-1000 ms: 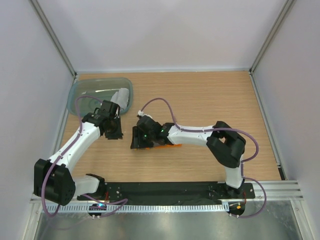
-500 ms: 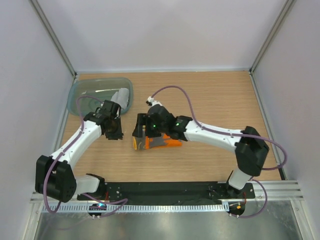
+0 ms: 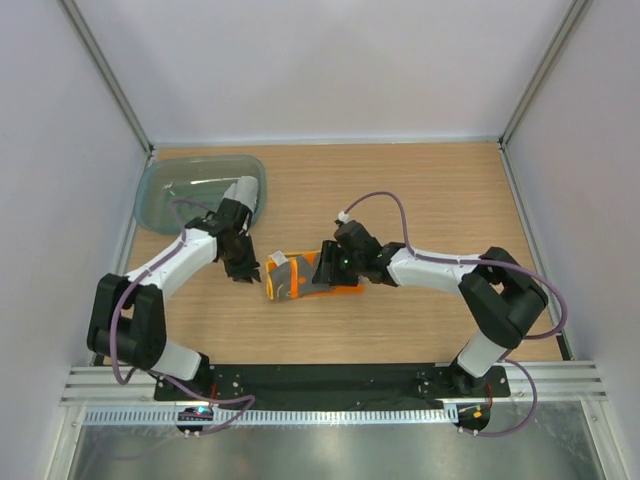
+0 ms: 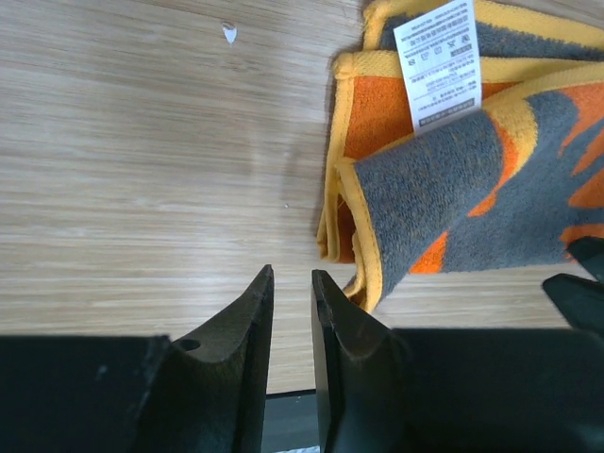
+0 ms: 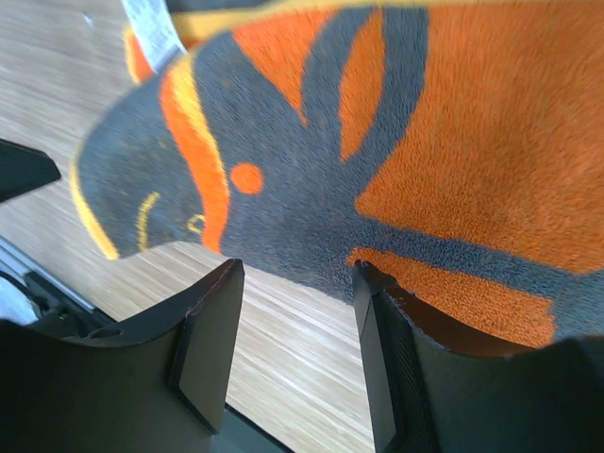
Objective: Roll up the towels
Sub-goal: Fold the towel
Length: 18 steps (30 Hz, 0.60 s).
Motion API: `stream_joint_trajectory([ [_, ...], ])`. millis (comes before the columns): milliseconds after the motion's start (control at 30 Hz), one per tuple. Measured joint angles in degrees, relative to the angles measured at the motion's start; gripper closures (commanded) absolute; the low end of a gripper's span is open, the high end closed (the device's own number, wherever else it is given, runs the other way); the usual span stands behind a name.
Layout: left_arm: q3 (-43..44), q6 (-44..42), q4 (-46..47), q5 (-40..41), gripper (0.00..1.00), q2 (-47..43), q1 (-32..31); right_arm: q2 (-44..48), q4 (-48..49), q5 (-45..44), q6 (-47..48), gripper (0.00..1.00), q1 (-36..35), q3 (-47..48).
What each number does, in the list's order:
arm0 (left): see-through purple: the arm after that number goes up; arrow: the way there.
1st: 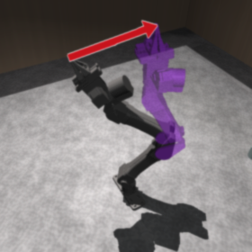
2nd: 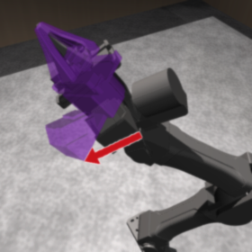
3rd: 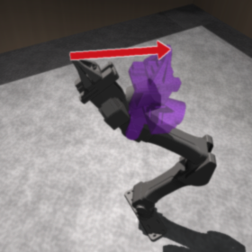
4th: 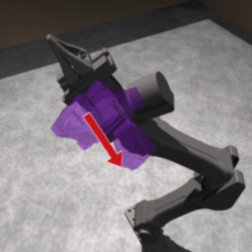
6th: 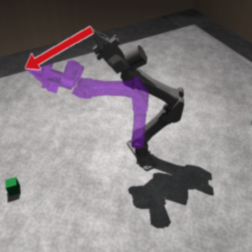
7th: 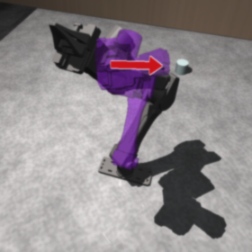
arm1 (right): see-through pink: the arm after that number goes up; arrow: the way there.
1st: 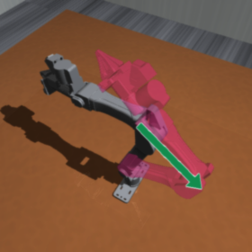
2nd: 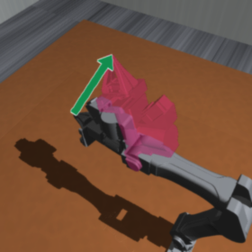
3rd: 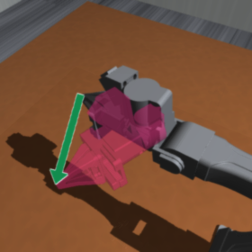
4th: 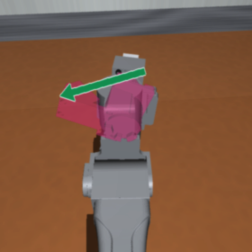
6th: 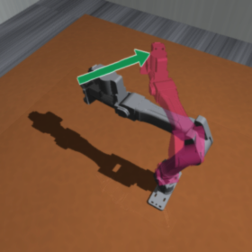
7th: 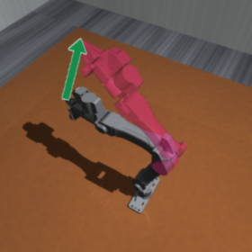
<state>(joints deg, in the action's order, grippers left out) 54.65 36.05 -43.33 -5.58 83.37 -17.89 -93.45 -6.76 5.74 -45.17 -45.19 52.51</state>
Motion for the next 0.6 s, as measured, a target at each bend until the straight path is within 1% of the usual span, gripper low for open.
stream_joint_trajectory([
  [167, 0.0, 1.6, 0.9, -0.3, 0.78, 4.2, -0.3, -2.2, 3.3, 1.9, 0.0, 0.46, -0.1, -2.0],
  [467, 0.1, 3.9, 5.4, -2.5, 0.78, 10.4, -0.5, -2.4, 7.9, 3.7, -0.1, 0.5, -0.1, -4.3],
  [600, 1.7, 4.2, 6.4, -2.6, 0.78, 13.2, -0.5, -2.7, 10.0, 4.5, -0.5, 0.51, -0.1, -6.6],
])
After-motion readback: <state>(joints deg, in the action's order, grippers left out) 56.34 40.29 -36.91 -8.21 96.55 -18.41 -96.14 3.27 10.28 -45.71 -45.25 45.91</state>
